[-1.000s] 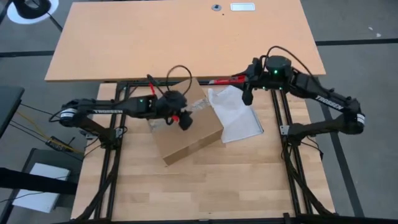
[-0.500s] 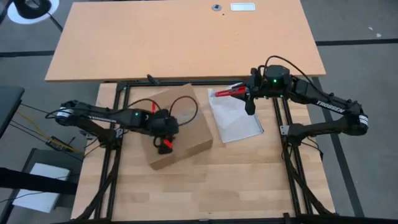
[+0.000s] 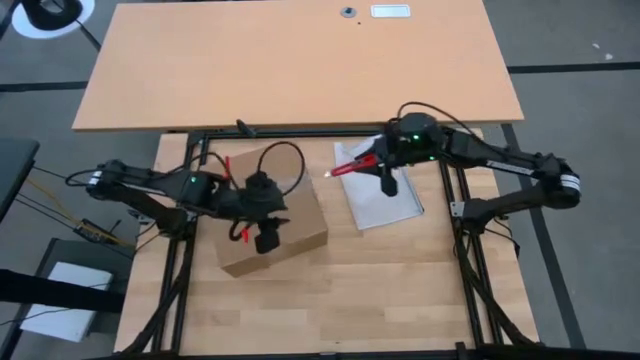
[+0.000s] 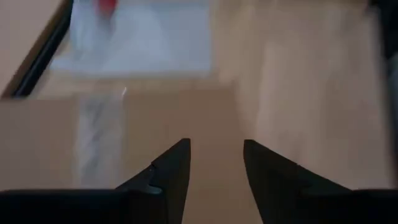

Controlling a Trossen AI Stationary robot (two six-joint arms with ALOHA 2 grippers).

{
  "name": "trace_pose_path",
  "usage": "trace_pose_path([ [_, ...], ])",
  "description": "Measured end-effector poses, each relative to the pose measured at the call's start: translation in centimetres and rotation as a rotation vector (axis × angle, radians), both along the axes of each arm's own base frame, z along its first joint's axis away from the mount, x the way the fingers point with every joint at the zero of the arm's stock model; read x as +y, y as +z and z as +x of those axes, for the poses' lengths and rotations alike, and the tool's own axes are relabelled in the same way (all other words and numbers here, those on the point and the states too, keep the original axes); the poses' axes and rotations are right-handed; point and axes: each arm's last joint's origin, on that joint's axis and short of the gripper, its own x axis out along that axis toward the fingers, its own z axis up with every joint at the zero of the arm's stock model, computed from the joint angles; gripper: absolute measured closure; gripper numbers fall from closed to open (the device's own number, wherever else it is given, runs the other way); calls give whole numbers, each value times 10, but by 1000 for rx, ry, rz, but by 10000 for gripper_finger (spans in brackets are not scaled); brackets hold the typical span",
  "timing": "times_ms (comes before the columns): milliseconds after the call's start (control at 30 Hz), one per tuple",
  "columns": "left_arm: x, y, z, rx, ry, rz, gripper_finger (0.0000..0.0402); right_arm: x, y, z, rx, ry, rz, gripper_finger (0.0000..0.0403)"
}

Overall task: Unpack boxes
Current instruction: Open the cardboard box using the cutter

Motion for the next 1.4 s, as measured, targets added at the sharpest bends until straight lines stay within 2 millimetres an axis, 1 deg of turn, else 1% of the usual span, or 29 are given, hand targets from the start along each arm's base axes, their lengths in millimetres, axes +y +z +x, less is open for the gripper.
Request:
trace_pose_path([
  [100,-8,-8,8,-20,18,-35,241,-17,-16,8,-40,-30,-38,263],
  [167,-13,-14,11,-19,35,-36,241,-30,-25,9,-83,-41,-34,263],
  [267,-19,-23,11,-15,65,-21,241,-45,-43,9,-133,-33,-3,263],
  [400,-21,-37,15,-40,75,-17,241,-51,-68,19,-169,8,9,263],
  [467,-21,-41,16,-41,76,-17,241,-53,-77,25,-178,16,4,263],
  [533,-21,-44,16,-39,75,-19,241,-55,-81,29,-182,19,7,263],
  [767,-21,-47,16,-32,75,-20,241,-57,-85,31,-181,22,-3,263],
  [1067,-21,-47,16,-35,89,-36,241,-65,-84,25,-178,-1,17,263],
  [1400,-21,-47,16,-31,84,-29,241,-55,-87,31,-155,48,16,263],
])
